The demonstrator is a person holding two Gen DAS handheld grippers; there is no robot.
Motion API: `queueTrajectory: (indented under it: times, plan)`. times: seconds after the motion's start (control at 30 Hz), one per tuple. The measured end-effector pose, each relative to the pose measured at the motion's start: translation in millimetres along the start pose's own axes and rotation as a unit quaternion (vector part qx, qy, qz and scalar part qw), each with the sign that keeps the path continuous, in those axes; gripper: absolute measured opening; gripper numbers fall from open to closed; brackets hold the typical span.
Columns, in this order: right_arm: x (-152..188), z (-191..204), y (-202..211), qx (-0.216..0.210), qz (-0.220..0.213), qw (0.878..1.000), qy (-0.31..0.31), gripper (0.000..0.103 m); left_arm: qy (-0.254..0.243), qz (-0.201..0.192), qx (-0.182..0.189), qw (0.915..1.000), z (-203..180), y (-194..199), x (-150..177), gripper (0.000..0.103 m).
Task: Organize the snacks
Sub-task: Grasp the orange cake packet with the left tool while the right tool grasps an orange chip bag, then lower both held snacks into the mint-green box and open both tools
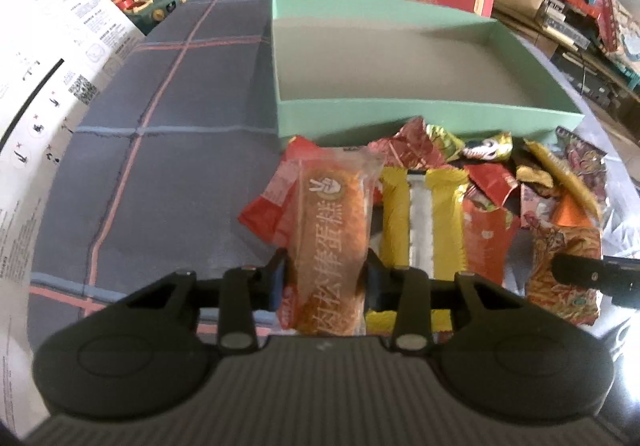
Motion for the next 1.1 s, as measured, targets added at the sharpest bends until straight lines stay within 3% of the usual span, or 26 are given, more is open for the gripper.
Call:
queueTrajectory:
  times: [0.33, 0.5, 0.63, 0.83, 1.1]
  plan:
    - [-38, -7, 33, -0.027, -0.040, 0.999, -0.002, 0.046, 0.008, -0.062, 0.023, 0.9977, -1, 50, -34, 0.037]
    - [-82, -11, 34, -0.025, -0.064, 0.998, 0.008, 0.046, -0.010, -0.086, 0.023, 0.9960, -8, 53, -74, 0.037]
    - [-132, -16, 22, -0.009, -0.083, 0.996, 0.026, 0.046, -0.023, -0.098, 0.010, 0.9949, -12, 32, -119, 0.037]
    - [-203, -28, -23, 0.019, -0.077, 0.996, 0.042, 0.046, -0.018, -0.095, -0.014, 0.9952, -11, -22, -184, 0.037]
    - [-260, -32, -106, 0.051, -0.040, 0.996, 0.066, 0.046, 0.002, -0.071, -0.035, 0.9968, 2, -99, -238, 0.037]
Point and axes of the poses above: each gripper's, at about its wrist camera, not at the fingertips, and y roughly against the way its jaws point, z to its left, x to its underside, the point moved 7 cm from there along -y, roughly the way its jaws point
